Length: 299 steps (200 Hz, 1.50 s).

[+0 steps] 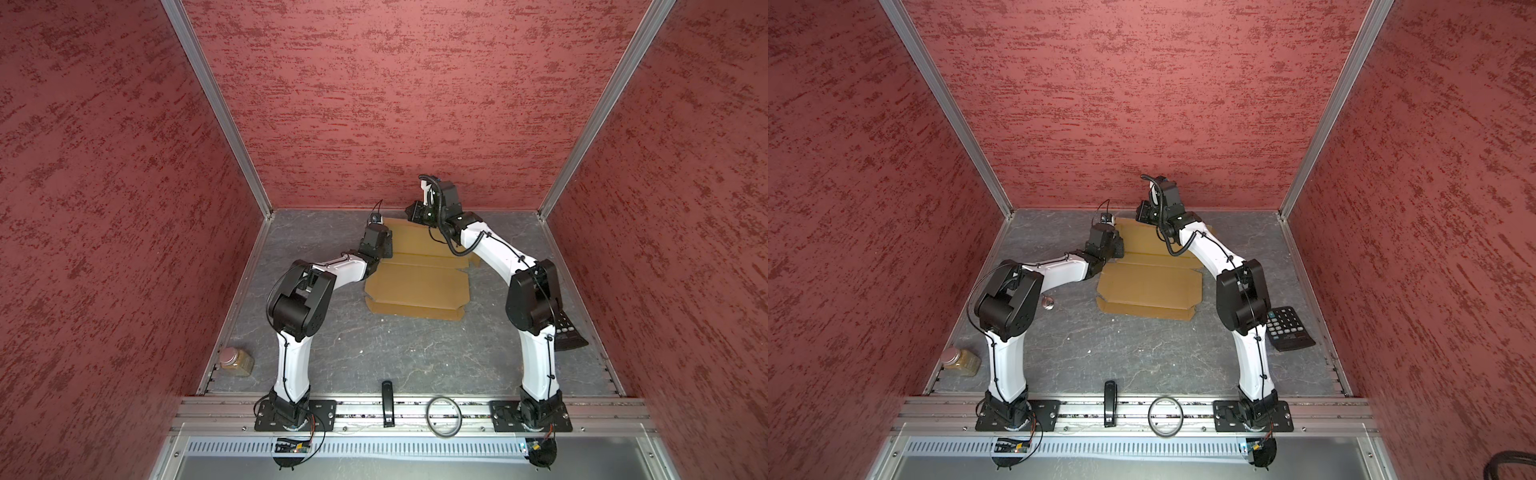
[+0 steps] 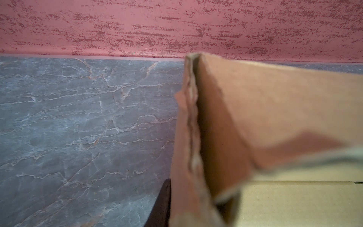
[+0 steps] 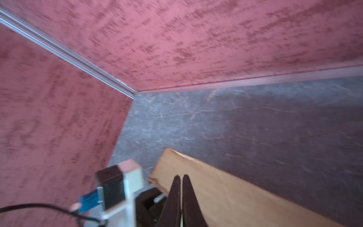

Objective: Assemble paper box
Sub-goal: First fold the bottom flaps of a flat cardboard box at the center of the table.

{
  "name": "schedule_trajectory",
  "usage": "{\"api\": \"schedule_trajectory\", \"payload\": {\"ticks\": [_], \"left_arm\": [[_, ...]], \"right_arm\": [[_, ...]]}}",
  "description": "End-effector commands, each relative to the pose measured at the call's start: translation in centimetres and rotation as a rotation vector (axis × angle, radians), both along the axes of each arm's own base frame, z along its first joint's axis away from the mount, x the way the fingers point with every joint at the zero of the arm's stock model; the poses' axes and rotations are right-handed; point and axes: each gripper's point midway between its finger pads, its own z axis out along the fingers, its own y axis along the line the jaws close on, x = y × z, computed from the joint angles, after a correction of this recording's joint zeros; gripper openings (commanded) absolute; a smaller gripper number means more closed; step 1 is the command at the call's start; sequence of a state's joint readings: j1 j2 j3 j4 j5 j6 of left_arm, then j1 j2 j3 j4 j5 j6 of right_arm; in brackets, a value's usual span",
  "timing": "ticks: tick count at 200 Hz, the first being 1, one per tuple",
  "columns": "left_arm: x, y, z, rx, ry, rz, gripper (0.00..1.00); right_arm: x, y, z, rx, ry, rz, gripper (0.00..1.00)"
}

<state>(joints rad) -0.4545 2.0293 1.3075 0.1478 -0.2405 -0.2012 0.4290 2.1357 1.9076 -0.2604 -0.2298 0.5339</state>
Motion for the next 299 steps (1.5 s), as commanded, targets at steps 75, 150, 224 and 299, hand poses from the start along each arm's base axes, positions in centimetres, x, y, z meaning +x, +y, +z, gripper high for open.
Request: {"api": "schedule_trajectory", "payload": {"ticks": [75, 150, 224, 299], "left_arm": [[0.1, -0.3, -0.9, 0.002, 0.012, -0.014, 0.19], [-0.1, -0.3, -1.1, 0.007, 0.027, -0.015, 0.26], [-0.2, 0.1, -1.1, -0.002, 0.032, 0.000, 0.30], [0.4, 1.5, -0.4, -0.013, 0.029, 0.022, 0.35]], "right_arm": [[0.6, -1.8, -3.9, -0.132, 0.060, -0.040, 0.06], [-0.1, -1.9, -4.3, -0.115, 0.069, -0.043, 0.06], [-0.8, -2.1, -4.7, -0.102, 0.075, -0.046, 0.05], [-0.9, -1.9, -4.6, -0.091, 0.076, -0.038, 0.05]]}}
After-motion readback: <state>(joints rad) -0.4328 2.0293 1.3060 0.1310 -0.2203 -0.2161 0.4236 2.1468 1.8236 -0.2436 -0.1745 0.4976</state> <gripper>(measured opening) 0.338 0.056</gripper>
